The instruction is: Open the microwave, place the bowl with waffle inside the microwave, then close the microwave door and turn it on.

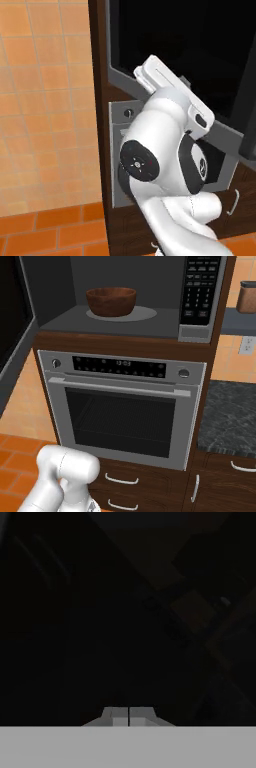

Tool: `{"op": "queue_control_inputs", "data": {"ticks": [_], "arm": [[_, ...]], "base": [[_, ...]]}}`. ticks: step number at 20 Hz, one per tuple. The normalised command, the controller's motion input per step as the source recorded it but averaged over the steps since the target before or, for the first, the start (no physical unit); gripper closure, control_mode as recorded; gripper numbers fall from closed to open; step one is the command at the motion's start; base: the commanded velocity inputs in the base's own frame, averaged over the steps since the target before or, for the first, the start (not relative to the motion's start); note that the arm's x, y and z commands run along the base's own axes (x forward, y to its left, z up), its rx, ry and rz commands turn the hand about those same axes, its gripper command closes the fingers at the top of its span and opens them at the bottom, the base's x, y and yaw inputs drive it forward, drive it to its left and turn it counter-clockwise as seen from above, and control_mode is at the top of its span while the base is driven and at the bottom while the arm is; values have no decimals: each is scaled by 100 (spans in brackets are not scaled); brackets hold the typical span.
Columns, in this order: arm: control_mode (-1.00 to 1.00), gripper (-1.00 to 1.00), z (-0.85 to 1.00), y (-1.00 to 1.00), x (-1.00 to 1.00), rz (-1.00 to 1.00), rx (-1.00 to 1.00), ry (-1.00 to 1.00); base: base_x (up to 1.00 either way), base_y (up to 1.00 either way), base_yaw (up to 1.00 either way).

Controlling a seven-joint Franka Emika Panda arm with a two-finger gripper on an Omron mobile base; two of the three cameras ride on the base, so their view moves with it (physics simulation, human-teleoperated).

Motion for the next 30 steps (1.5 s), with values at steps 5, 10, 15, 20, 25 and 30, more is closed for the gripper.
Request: {"op": "queue_control_inputs", "data": {"ticks": [5,10,15,20,25,30], "arm": [[-100,100,77,-61,95,9,10,6],[-100,100,28,-54,96,4,14,14],[-100,100,-2,-57,100,17,10,9],[-100,100,0,-57,95,40,8,-5],[-100,100,-3,-45,99,38,11,0],[-100,100,-28,-28,100,19,7,1]], "base": [[0,0,0],[0,0,0],[0,0,0],[0,0,0],[0,0,0],[0,0,0]]}}
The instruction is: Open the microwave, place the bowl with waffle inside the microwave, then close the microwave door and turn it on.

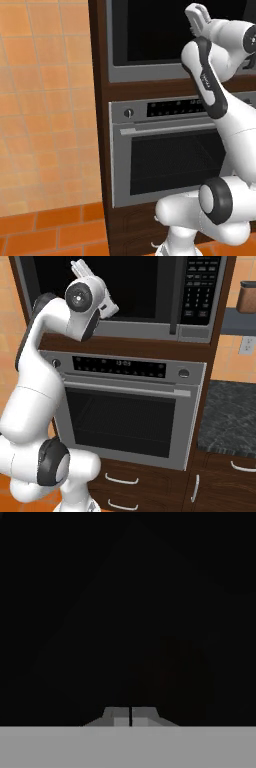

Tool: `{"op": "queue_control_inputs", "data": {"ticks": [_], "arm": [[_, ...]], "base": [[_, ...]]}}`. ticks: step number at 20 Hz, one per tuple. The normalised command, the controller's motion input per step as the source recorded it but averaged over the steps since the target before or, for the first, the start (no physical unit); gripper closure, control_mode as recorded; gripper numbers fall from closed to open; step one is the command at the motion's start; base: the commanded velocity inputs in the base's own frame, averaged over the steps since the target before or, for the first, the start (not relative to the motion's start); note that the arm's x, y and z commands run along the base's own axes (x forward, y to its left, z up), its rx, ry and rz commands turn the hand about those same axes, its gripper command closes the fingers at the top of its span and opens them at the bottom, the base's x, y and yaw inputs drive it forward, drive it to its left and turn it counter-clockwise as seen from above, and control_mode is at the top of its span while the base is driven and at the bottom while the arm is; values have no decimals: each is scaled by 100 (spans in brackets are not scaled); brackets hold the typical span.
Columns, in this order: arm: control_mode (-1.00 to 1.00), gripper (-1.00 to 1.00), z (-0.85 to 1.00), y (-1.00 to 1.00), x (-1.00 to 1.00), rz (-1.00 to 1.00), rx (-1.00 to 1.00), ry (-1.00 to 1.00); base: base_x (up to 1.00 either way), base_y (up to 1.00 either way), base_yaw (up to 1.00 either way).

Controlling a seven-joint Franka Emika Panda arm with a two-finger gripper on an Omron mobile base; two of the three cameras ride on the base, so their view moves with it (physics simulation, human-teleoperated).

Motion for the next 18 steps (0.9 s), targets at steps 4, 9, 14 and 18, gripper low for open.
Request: {"op": "queue_control_inputs", "data": {"ticks": [4,9,14,18], "arm": [[-100,100,-40,-9,100,8,5,0],[-100,100,-17,-21,60,1,3,0],[-100,100,0,-85,-72,0,13,3],[-100,100,0,-97,-77,0,25,16]], "base": [[0,0,0],[0,0,0],[0,0,0],[0,0,0]]}}
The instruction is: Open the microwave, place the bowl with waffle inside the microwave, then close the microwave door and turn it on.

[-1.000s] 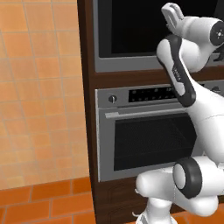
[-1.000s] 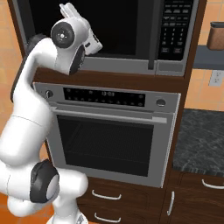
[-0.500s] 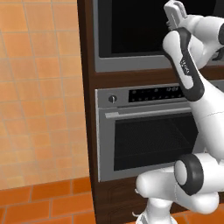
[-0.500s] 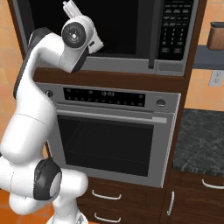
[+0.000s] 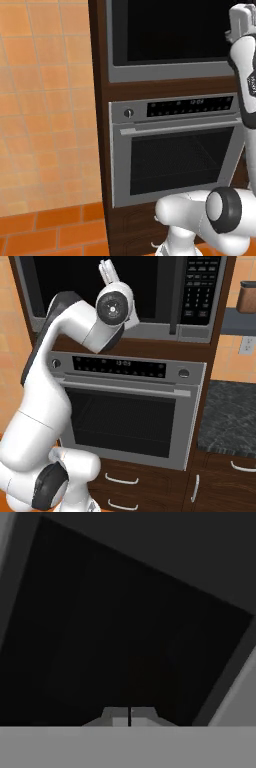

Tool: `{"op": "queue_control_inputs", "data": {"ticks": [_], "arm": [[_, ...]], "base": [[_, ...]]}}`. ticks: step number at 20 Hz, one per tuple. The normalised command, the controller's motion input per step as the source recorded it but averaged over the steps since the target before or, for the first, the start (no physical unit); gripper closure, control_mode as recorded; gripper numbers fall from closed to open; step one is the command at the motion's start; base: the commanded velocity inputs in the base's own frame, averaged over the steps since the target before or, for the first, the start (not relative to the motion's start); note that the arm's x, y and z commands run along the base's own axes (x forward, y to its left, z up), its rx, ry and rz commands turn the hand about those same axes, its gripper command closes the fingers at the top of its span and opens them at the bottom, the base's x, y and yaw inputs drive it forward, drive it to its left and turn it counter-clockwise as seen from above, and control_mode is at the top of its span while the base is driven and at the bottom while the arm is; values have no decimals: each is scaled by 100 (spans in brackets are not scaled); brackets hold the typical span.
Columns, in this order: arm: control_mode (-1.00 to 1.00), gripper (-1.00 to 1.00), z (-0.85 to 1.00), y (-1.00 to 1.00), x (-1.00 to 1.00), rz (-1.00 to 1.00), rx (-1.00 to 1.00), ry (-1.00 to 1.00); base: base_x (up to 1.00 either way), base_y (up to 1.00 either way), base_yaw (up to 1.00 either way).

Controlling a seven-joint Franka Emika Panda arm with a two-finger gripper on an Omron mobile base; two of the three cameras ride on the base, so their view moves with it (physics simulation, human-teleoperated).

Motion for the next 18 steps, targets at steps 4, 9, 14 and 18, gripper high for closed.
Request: {"op": "queue_control_inputs", "data": {"ticks": [4,9,14,18], "arm": [[-100,100,-1,-74,-44,0,26,16],[-100,100,-16,-100,-7,3,29,2],[-100,100,-39,-92,-24,1,18,0],[-100,100,-41,-42,-4,0,1,2]], "base": [[0,0,0],[0,0,0],[0,0,0],[0,0,0]]}}
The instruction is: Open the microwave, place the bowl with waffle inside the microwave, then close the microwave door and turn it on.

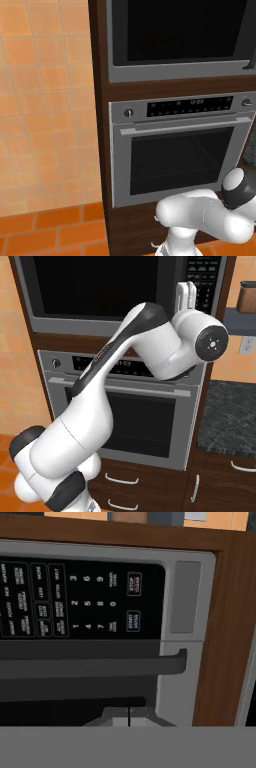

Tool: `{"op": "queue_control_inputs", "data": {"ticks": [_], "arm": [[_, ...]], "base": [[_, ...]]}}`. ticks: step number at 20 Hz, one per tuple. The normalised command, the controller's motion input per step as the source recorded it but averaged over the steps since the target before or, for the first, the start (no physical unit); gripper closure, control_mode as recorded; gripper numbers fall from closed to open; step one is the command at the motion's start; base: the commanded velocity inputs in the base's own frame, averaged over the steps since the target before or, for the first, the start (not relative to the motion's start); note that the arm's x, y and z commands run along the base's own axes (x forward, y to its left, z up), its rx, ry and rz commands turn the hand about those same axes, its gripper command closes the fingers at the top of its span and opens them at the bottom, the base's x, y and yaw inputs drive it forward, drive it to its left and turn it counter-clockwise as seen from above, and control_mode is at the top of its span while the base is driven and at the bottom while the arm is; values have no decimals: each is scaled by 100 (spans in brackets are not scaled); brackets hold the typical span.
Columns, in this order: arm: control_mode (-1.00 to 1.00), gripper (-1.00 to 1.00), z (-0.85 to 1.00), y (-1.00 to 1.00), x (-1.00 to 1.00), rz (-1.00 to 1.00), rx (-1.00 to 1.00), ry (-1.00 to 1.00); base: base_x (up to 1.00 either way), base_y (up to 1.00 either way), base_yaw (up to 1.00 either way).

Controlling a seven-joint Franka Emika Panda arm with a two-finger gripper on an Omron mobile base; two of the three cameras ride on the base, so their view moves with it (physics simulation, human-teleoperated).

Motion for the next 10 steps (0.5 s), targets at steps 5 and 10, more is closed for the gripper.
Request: {"op": "queue_control_inputs", "data": {"ticks": [5,10], "arm": [[-100,100,-26,-9,13,3,0,0],[-100,100,-21,-2,51,1,0,-7]], "base": [[0,0,0],[0,0,0]]}}
